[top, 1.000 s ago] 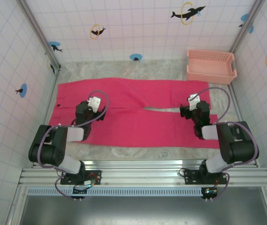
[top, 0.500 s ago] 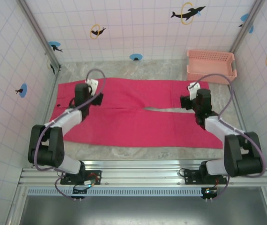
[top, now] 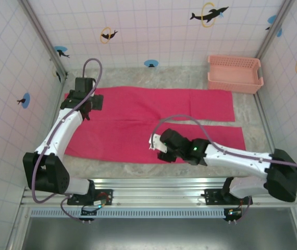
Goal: Roll up the long pants
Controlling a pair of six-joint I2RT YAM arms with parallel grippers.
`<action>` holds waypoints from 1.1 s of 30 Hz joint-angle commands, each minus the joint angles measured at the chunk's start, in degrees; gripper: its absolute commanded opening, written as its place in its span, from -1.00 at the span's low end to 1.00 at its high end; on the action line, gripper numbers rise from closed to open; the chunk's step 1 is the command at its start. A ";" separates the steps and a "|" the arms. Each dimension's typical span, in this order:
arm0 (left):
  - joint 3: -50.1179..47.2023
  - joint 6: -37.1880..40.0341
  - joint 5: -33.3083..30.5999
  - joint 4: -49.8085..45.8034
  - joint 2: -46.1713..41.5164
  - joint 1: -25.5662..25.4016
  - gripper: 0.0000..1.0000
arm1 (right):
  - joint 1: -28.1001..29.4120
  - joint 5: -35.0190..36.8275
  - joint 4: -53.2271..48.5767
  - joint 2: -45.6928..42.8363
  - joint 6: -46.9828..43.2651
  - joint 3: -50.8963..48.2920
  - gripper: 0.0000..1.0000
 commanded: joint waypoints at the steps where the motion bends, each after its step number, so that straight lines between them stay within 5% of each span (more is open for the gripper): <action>1: -0.46 -0.08 2.18 -4.11 -2.27 0.41 0.95 | 2.65 0.82 -6.60 5.83 -1.70 3.36 0.43; 16: -2.73 1.33 3.22 -4.01 -4.95 0.46 0.95 | 2.80 -4.87 -5.59 20.79 -5.03 5.93 0.07; 19: -2.03 1.69 3.09 -4.49 -4.39 0.47 0.95 | 2.13 -5.70 -5.02 23.59 -5.30 7.38 -0.11; 26: -4.12 3.21 3.51 -2.75 -4.45 0.44 0.95 | -1.25 -8.63 -6.75 26.35 -4.99 11.41 -0.97; 33: -8.42 5.02 5.58 -0.98 -7.22 0.13 0.88 | -3.04 -8.98 -13.84 18.47 -5.99 16.70 -1.00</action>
